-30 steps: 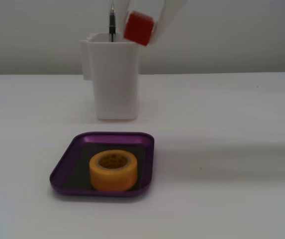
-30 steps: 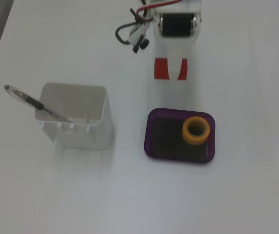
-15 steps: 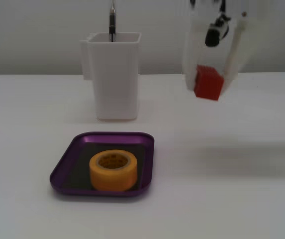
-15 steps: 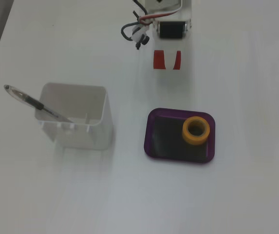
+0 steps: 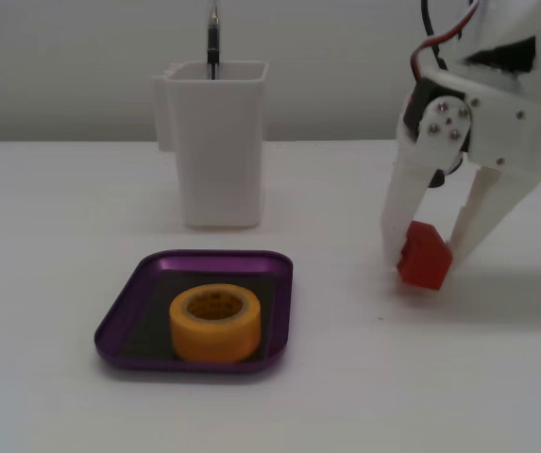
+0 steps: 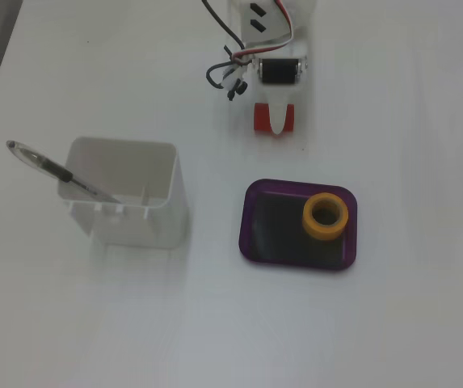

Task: Remove the cube from the box.

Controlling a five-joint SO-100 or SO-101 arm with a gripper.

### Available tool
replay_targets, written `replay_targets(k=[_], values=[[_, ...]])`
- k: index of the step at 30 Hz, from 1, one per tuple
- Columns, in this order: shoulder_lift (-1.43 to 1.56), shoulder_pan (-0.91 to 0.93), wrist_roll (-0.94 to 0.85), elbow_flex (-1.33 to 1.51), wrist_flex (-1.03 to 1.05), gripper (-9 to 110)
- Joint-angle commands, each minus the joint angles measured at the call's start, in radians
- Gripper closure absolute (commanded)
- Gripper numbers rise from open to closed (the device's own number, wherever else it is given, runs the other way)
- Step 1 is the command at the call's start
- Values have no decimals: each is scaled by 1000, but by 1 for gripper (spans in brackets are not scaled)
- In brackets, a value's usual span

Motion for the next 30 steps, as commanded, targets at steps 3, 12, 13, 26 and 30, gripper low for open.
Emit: replay_targets(k=[3, 12, 13, 26, 30], values=[[48, 3, -55, 54, -98, 102], [60, 2, -63, 101, -118, 98], [61, 0, -61, 101, -118, 96], [114, -14, -31, 2, 9, 87], [244, -15, 11, -80, 130, 87]])
